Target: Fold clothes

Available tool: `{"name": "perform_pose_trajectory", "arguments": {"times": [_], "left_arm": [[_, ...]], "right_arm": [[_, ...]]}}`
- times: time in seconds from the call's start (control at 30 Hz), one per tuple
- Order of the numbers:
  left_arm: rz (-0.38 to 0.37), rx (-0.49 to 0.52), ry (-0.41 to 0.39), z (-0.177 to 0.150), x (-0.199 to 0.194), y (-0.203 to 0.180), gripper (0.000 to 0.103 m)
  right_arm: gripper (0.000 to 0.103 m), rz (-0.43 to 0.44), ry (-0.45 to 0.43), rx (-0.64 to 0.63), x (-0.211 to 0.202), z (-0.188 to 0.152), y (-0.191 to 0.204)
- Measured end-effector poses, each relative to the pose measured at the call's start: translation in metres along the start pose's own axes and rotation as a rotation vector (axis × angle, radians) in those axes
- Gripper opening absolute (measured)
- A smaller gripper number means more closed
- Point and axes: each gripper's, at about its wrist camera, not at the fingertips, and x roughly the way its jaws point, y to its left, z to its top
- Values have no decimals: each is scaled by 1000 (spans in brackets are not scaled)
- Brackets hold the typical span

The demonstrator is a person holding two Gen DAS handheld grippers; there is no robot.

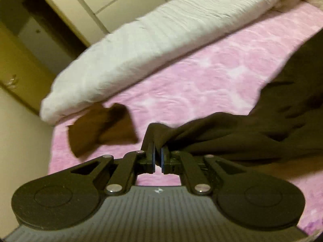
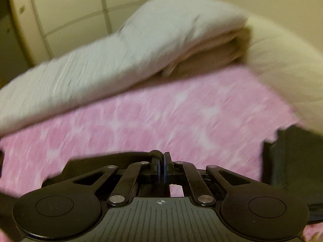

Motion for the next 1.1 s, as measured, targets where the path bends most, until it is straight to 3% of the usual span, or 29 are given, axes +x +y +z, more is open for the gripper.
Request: {"name": "perform_pose_trajectory", "arguments": {"times": [0.37,0.5,0.57,0.6,0.7,0.77,0.83,0.9,1.0,1.1], "left_arm": [[-11,-123,-103,16,-12,44,4],[12,-202,-112,26,6,52,5],[23,-275,-74,34,32,53,9],[20,-325,-34,37,49,51,18],[-21,-353,92,35,81,26,25],[-69,-314,132,23,82,-7,37],[-118,-270,167,10,79,-42,40],[-202,-211,197,-3,73,-89,41],[-339,-4,165,-9,59,-171,50],[-471,240,55,-1,49,-249,57]], "right_arm": [[1,-169,-351,-21,-87,86,-4],[1,-186,-394,-20,-86,109,-6],[2,-186,-393,-25,-66,116,-5],[2,-189,-370,-35,-48,116,-4],[4,-198,-210,-69,13,109,1],[26,-178,-79,-60,44,88,3],[40,-146,18,-92,62,57,6],[44,-93,104,-162,69,16,10],[45,56,272,-293,70,-53,15],[50,177,393,-466,70,-112,20]]}}
